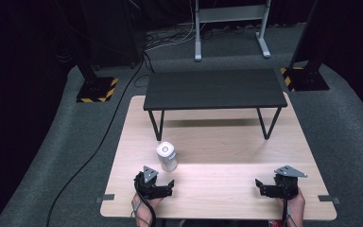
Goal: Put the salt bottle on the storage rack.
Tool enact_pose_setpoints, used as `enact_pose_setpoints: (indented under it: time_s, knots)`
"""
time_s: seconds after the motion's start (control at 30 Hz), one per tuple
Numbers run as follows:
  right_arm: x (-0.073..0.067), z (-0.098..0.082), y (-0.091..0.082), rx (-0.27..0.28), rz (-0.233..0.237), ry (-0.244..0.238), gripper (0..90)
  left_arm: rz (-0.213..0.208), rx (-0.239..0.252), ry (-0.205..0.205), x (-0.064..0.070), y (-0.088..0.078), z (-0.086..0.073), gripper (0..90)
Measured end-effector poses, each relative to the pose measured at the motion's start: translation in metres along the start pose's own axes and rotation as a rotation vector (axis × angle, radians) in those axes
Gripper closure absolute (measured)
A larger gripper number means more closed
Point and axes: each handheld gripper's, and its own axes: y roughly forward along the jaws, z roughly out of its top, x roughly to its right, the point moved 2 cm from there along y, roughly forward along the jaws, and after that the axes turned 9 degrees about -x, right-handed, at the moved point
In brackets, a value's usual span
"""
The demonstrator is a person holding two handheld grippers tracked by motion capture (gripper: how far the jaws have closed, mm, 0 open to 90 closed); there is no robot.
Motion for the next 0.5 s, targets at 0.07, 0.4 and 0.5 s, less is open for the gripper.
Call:
enact_pose_setpoints:
  time_s: [0.07, 0.4, 0.5]
  knots:
    - [0.0, 0.0, 0.0, 0.001, -0.001, 0.002, 0.0, 0.002, 0.002, -0.001, 0.0, 0.0, 0.0, 0.4]
    - [-0.001, -0.001, 0.0, 0.003, -0.002, 0.002, 0.0, 0.039, 0.021, -0.008, 0.01, 0.006, -0.001, 0.0]
    - [-0.001, -0.001, 0.0, 0.003, -0.003, -0.002, 0.0, 0.054, 0.023, -0.005, 0.013, 0.011, 0.002, 0.0]
